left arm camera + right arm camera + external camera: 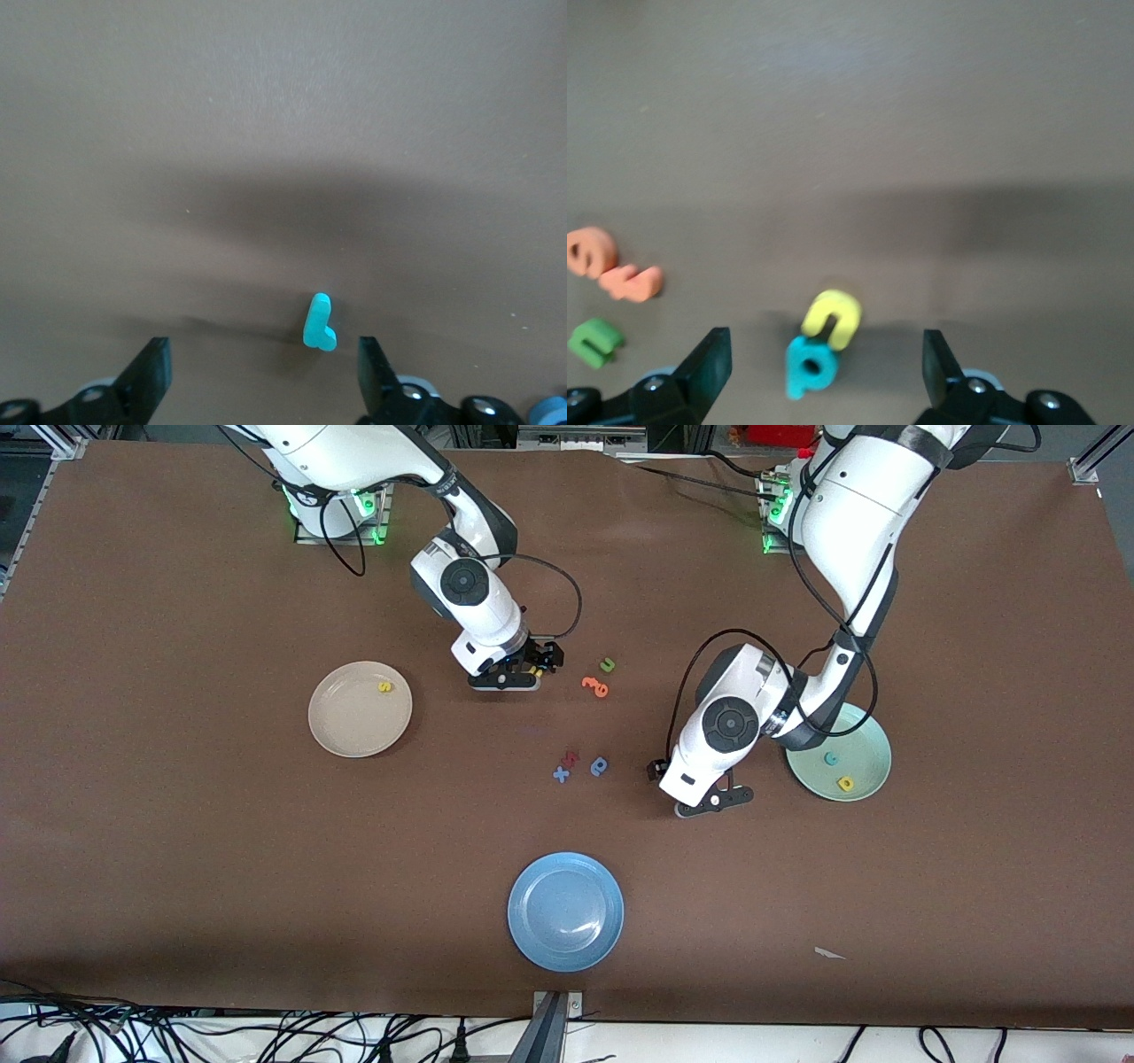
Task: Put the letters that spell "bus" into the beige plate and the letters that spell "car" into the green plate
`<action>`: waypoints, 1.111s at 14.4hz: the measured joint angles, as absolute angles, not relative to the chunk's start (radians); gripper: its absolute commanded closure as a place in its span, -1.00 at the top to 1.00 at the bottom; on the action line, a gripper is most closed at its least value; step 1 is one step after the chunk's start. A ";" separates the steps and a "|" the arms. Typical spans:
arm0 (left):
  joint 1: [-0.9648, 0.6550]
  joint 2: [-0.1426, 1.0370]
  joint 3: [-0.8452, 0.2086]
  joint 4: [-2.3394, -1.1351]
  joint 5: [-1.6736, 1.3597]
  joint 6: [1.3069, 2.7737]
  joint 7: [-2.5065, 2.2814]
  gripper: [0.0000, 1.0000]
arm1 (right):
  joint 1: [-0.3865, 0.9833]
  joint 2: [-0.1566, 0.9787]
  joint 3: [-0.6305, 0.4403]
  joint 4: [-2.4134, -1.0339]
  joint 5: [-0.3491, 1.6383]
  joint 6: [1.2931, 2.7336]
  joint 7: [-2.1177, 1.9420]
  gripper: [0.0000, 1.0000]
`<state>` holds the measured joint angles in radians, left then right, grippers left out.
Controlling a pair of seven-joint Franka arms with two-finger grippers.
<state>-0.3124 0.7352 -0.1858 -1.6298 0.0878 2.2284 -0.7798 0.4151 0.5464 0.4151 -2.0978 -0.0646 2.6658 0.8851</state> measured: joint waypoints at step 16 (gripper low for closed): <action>-0.327 0.787 -0.186 -1.577 0.088 2.246 -0.805 0.04 | 0.465 0.605 0.367 -2.076 -0.284 2.656 1.032 -0.06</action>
